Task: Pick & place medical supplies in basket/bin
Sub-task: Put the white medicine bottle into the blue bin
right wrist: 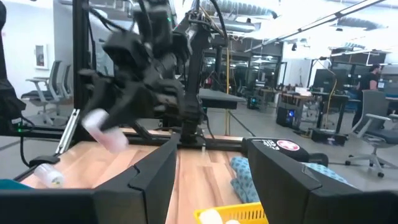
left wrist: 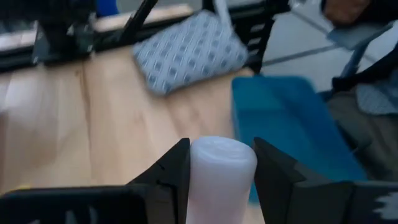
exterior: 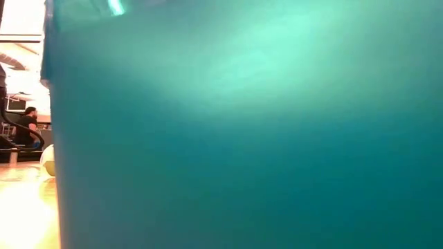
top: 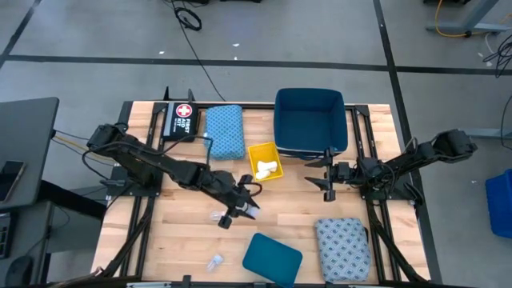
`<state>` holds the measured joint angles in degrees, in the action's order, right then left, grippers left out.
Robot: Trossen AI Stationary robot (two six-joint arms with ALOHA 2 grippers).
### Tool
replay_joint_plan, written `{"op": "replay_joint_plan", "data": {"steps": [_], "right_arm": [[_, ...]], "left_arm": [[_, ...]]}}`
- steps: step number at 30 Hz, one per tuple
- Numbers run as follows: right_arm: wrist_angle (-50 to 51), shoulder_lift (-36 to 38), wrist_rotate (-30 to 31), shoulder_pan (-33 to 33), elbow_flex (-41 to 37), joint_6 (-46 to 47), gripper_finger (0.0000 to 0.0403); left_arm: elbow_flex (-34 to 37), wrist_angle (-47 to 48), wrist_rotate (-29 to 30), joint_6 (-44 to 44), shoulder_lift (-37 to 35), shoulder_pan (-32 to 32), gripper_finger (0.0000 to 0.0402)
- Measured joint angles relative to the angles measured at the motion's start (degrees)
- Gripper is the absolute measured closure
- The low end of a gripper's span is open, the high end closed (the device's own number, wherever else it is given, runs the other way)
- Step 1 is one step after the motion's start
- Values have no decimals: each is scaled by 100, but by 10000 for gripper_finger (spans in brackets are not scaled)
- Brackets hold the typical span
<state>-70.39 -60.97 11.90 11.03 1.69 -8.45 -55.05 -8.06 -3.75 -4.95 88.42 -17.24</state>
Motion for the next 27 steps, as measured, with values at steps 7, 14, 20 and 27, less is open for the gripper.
{"op": "replay_joint_plan", "data": {"steps": [7, 14, 20, 27], "right_arm": [[44, 0, 25, 0, 0, 38, 195], [286, -2, 35, 4, 2, 254, 195], [388, -2, 35, 4, 4, 264, 195], [477, -4, 41, 4, 4, 370, 195]], "left_arm": [[-43, -1057, -73, 323, 362, -293, 275], [-34, -2027, -311, 772, 1310, -438, 275], [-520, -2159, -732, 929, 1853, -624, 275], [-1300, -1807, -899, 720, 2527, -838, 275]]}}
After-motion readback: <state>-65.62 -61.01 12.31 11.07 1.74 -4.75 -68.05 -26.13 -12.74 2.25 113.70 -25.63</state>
